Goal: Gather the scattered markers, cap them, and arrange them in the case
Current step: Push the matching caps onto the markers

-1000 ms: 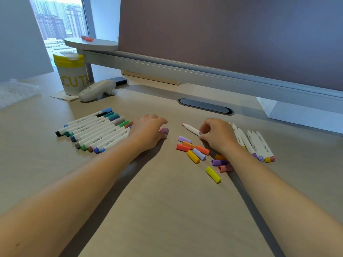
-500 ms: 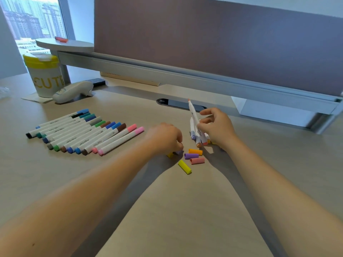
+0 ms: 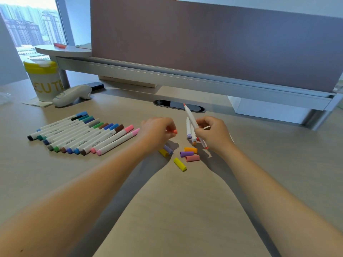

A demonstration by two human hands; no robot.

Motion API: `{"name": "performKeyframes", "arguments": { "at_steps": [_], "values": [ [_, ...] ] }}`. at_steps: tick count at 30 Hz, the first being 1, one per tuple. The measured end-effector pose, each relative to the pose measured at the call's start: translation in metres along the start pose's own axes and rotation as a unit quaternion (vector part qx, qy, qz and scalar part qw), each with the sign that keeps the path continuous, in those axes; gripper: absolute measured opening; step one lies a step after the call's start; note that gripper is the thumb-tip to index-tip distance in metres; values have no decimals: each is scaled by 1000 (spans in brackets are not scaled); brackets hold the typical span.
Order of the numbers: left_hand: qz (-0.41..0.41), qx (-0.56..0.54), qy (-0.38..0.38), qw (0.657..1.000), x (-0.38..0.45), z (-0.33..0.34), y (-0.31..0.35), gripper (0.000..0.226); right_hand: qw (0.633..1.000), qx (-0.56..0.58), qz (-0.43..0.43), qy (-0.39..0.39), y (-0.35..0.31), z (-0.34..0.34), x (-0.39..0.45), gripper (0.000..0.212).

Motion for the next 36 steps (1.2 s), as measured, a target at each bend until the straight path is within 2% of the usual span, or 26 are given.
{"name": "performKeyframes", "arguments": {
  "at_steps": [2,6,12,18,21,26,36],
  "values": [
    [-24,-73,26,997,-8,-6,-10,28,1000,12,1,-3,0,5,-6,25],
    [-46,-136,57,988,-21,-11,-29,35,1000,13,-8,-19,-3,18,-14,13],
    [-92,-202,60,973,-34,-14,-60,25,997,1,-44,-59,-15,40,-25,10],
    [-151,-311,94,934,-43,-19,-81,6,993,-14,-69,-96,-26,55,-32,12],
    [-165,-337,105,921,-46,-19,-86,14,993,-21,-64,-100,-26,60,-31,14],
    [-186,-396,104,893,-49,-17,-90,13,992,-28,-65,-106,-28,62,-31,14],
    [-172,-369,80,910,-41,-5,-74,18,991,-29,-95,-87,-36,67,-37,15]
  ]
}}
Point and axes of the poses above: each hand's wrist, its own x-axis towards the middle knuckle, its own z-axis out of the palm, y = z × x, the point moved 6 cm from there along x, towards the middle knuckle, and after that the axes turned 15 degrees about x, right-handed, at the moved point
